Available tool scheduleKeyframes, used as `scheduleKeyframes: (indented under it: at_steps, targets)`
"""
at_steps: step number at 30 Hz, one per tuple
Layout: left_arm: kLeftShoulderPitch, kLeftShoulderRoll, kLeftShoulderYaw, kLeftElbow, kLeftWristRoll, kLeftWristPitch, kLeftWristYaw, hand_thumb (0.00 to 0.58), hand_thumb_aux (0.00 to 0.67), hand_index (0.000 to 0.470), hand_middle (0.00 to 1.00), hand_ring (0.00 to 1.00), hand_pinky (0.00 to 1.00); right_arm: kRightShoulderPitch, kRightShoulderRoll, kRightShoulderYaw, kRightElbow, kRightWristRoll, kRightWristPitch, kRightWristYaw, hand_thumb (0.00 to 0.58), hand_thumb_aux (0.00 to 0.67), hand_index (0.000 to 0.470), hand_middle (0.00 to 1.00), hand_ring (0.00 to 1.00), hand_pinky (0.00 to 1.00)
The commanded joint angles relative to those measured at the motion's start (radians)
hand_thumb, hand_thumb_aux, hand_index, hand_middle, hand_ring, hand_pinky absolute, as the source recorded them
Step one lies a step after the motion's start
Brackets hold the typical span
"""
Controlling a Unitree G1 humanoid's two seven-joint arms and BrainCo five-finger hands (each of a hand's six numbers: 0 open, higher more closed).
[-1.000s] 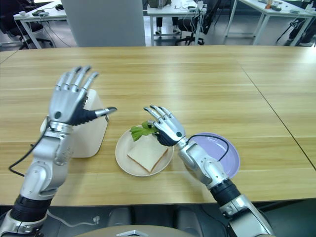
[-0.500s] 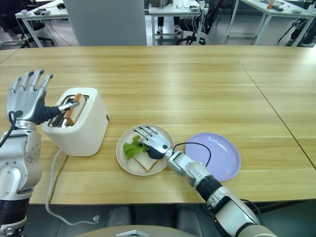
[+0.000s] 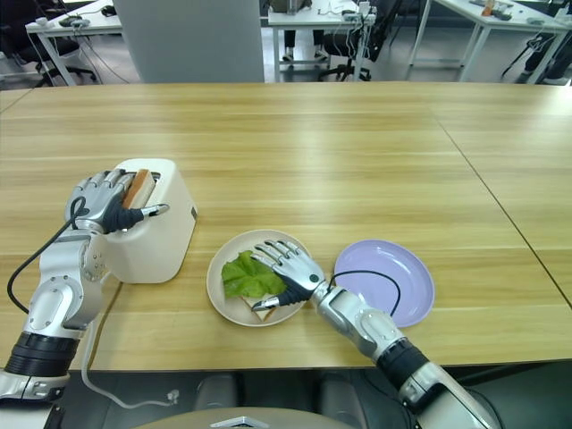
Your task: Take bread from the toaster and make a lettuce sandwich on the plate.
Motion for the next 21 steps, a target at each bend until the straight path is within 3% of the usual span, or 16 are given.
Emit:
scheduleKeyframes:
  at_steps: [1, 13, 21]
  targets:
    - [-0.022, -0.005, 0.022, 0.007, -0.049, -0.010, 0.059, 0.580, 0.670, 0.460, 1.00, 1.00, 1.00, 0.046, -0.016, -0.040, -0.111, 0.036, 0.008, 0.044, 0.000, 0.000, 0.000, 0.00, 0.00, 0.00]
    - [-0.047, -0.014, 0.057, -0.028, -0.195, -0.092, 0.175, 0.580, 0.670, 0.460, 1.00, 1.00, 1.00, 0.137, -0.040, -0.111, -0.220, 0.053, 0.009, 0.057, 0.000, 0.000, 0.000, 0.00, 0.00, 0.00]
    - [-0.107, 0.003, 0.168, -0.211, -0.213, -0.146, 0.331, 0.580, 0.670, 0.460, 1.00, 1.00, 1.00, 0.193, -0.066, -0.201, -0.311, 0.055, -0.019, -0.050, 0.000, 0.000, 0.000, 0.00, 0.00, 0.00]
